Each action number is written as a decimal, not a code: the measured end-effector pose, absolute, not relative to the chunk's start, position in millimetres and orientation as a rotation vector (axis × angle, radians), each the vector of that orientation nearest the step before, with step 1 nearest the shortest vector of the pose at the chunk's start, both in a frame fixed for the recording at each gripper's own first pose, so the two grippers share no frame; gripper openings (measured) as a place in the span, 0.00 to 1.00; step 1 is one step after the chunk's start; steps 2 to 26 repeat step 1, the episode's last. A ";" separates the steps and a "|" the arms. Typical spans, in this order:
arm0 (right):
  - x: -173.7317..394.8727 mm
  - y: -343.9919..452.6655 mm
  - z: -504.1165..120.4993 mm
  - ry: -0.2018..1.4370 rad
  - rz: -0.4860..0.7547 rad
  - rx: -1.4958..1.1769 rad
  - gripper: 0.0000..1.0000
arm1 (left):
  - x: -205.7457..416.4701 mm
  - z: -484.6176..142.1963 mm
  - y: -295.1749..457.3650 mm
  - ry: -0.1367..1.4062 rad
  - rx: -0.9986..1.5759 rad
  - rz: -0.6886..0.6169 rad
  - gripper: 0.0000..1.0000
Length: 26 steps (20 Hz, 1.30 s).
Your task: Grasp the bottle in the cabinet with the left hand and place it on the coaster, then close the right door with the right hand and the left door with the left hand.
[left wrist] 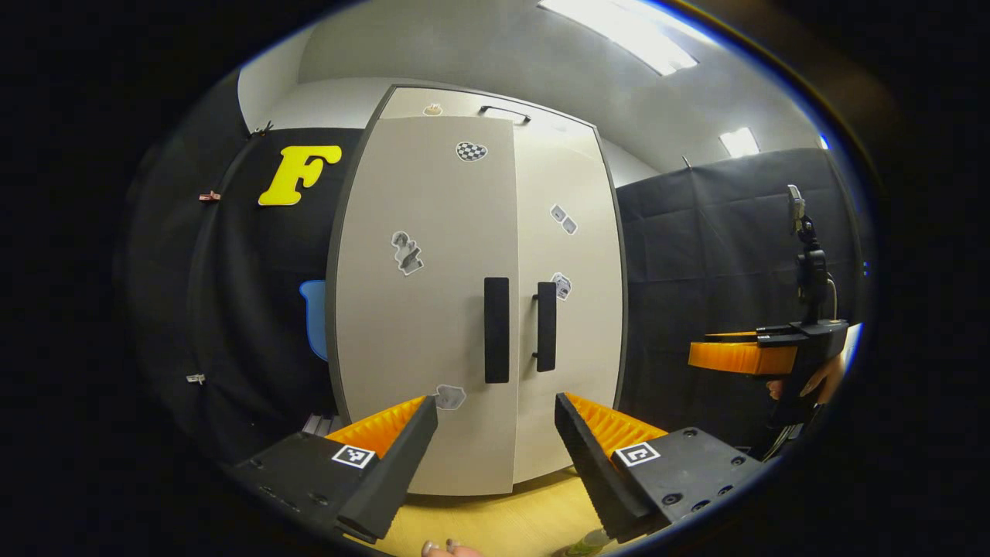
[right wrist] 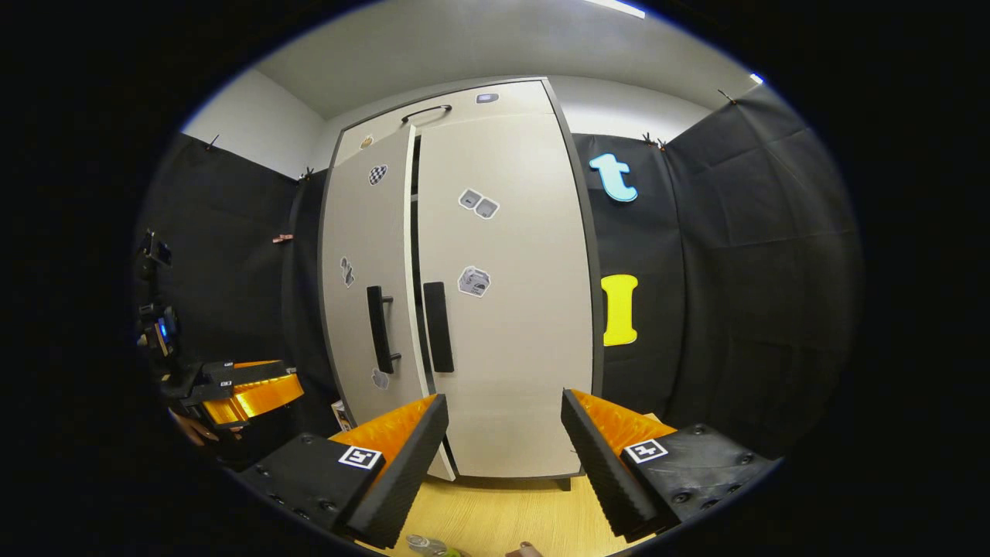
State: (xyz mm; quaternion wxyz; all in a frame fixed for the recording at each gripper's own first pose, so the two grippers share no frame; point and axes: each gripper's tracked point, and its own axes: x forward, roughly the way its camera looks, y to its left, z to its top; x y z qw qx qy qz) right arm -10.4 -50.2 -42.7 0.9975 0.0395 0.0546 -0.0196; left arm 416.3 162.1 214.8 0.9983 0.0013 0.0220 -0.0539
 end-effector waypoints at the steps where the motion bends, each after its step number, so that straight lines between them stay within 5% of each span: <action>1: -10.5 -51.0 -42.7 0.109 -0.040 0.080 0.98 | 416.1 214.5 161.2 0.044 0.002 -0.107 0.97; 26: -10.5 -51.0 -42.7 0.109 -0.040 0.080 0.98 | 416.1 214.5 161.2 0.044 0.002 -0.107 0.97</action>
